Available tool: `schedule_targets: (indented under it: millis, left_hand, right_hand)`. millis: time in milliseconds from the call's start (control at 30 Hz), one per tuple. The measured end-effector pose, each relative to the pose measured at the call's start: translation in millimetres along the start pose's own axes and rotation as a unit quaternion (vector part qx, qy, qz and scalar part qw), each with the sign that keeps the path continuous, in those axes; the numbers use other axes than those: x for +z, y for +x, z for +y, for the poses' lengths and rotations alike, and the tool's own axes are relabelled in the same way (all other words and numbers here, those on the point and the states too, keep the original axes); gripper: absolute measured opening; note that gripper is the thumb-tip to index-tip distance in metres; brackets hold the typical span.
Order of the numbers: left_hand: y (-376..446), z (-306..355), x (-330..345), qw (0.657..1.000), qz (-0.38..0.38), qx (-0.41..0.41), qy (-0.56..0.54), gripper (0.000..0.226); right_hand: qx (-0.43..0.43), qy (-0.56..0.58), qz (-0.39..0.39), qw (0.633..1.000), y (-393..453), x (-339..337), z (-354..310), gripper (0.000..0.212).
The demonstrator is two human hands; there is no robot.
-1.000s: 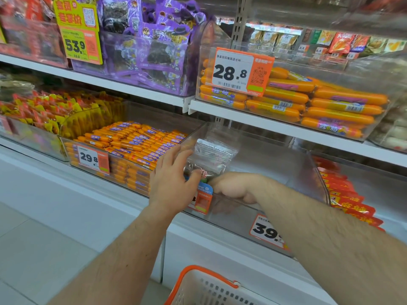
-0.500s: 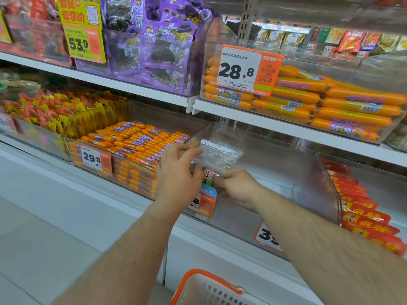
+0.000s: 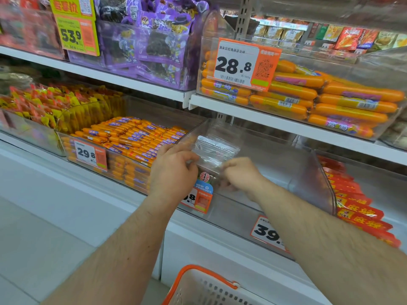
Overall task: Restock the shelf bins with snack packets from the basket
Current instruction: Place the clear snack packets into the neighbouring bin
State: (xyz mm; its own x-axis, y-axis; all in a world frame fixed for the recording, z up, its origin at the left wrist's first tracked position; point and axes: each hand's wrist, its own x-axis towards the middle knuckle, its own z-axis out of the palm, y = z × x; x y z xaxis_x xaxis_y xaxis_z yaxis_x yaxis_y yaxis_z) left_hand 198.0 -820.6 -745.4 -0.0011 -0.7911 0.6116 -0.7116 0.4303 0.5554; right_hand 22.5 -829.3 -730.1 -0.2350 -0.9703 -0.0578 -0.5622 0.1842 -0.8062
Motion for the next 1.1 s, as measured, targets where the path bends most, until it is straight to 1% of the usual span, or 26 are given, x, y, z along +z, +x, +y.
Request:
schedule_targets:
  millis: [33, 67, 100, 200, 233, 300, 400, 533, 633, 733, 767, 800, 867, 1000, 1033, 1100]
  left_hand:
    - [-1, 1, 0, 1.0, 0.006, -0.001, -0.003, 0.022]
    - [-1, 2, 0, 1.0, 0.009, -0.005, -0.003, 0.023]
    - [-2, 2, 0, 1.0, 0.01, -0.006, -0.005, 0.024]
    - [-3, 2, 1, 1.0, 0.01, -0.008, -0.007, 0.025]
    - [-4, 2, 1, 1.0, 0.013, -0.007, -0.01, 0.024]
    - [-4, 2, 2, 1.0, 0.02, -0.009, -0.011, 0.023]
    - [-5, 3, 3, 1.0, 0.019, -0.019, -0.008, 0.021]
    - [-7, 7, 3, 0.999, 0.017, -0.038, -0.012, 0.022]
    - [-7, 7, 3, 0.999, 0.017, -0.036, -0.011, 0.023]
    - [-6, 4, 5, 0.999, 0.019, -0.028, -0.012, 0.021]
    - [-6, 3, 5, 0.999, 0.023, -0.024, -0.014, 0.02]
    - [-6, 3, 6, 0.999, 0.028, -0.02, -0.017, 0.019]
    - [-7, 2, 7, 0.999, 0.032, -0.015, -0.02, 0.017]
    - [-8, 0, 9, 0.999, 0.036, -0.012, -0.017, 0.017]
    - [-8, 0, 9, 0.999, 0.034, -0.013, -0.014, 0.017]
    - [-8, 0, 9, 0.999, 0.034, -0.022, -0.017, 0.017]
  right_hand:
    - [0.029, 0.034, 0.041, 0.998, 2, -3, -1, 0.019]
    - [0.048, 0.055, 0.061, 0.995, 4, -3, 0, 0.017]
    - [0.062, 0.068, 0.055, 0.994, 4, -2, 0, 0.016]
    - [0.09, 0.124, -0.009, 0.988, 2, 6, 1, 0.016]
    - [0.09, 0.137, -0.018, 0.986, 2, 7, 1, 0.017]
    - [0.089, 0.147, -0.012, 0.985, 4, 9, 1, 0.018]
    - [0.071, 0.113, 0.021, 0.991, 6, 11, 1, 0.02]
    - [0.048, 0.108, 0.022, 0.993, 5, 15, -4, 0.018]
    - [-0.023, 0.051, 0.066, 0.996, 3, 16, -1, 0.026]
    - [-0.118, -0.033, 0.098, 0.988, -4, 13, 1, 0.048]
    - [-0.144, -0.048, 0.107, 0.983, -8, 11, -1, 0.051]
    - [-0.153, -0.056, 0.115, 0.98, -8, 11, -1, 0.048]
    - [-0.15, -0.072, 0.118, 0.979, -7, 13, -1, 0.039]
    - [-0.099, -0.129, 0.084, 0.983, -2, 13, -5, 0.024]
    - [-0.09, -0.125, 0.078, 0.985, 0, 14, -4, 0.019]
    - [-0.044, -0.072, 0.052, 0.995, 3, 16, -2, 0.02]
